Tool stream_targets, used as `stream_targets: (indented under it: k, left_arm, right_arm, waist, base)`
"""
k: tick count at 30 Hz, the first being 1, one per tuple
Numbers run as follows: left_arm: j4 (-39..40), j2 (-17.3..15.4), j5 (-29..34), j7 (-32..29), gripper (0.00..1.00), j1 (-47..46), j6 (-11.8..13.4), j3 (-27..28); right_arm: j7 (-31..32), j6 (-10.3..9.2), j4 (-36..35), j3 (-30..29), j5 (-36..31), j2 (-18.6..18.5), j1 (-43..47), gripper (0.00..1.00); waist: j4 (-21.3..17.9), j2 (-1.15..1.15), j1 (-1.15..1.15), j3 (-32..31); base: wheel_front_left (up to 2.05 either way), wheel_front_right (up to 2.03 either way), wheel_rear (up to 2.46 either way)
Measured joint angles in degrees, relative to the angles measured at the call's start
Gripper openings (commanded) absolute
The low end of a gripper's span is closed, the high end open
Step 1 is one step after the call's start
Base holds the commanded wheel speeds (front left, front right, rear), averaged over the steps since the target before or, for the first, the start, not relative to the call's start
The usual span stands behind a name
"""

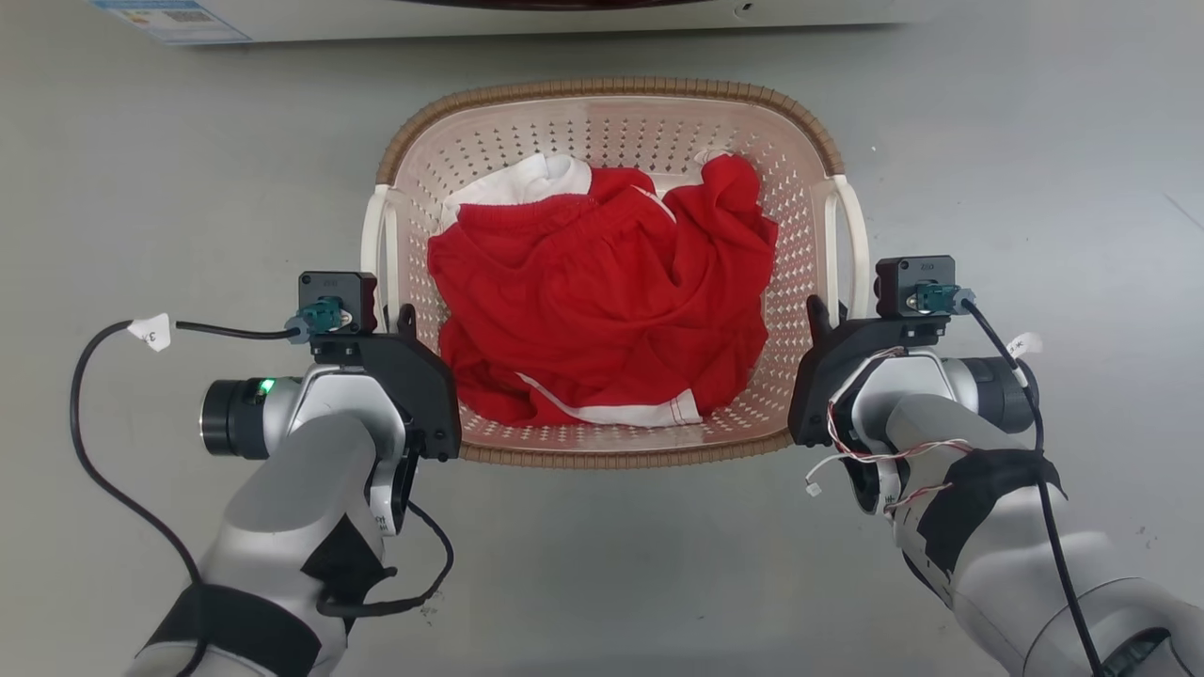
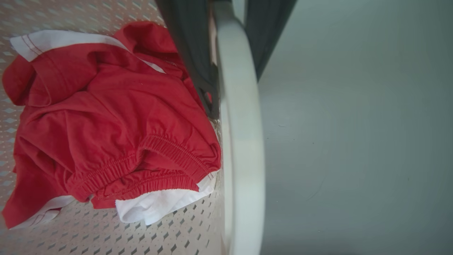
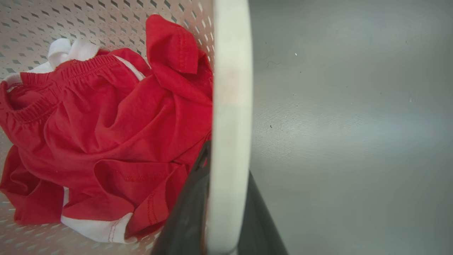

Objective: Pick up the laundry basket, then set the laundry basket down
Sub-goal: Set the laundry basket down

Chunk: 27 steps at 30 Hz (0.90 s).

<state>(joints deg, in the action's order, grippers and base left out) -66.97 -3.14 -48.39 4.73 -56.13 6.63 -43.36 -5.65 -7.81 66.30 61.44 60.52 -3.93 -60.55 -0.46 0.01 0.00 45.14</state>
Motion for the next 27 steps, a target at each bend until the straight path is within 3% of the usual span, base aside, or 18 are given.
stream_targets:
  k: [27]
  left_arm:
    - [-2.5, 0.1, 1.4, 3.1, 0.0, -5.8, -0.1, 0.2]
  right_arm:
    - [-2.8, 0.0, 0.4, 0.9, -0.5, 0.0, -4.9, 0.0]
  waist:
    - [-0.5, 0.0, -0.01, 6.6]
  base:
    - [0.0, 0.0, 0.0]
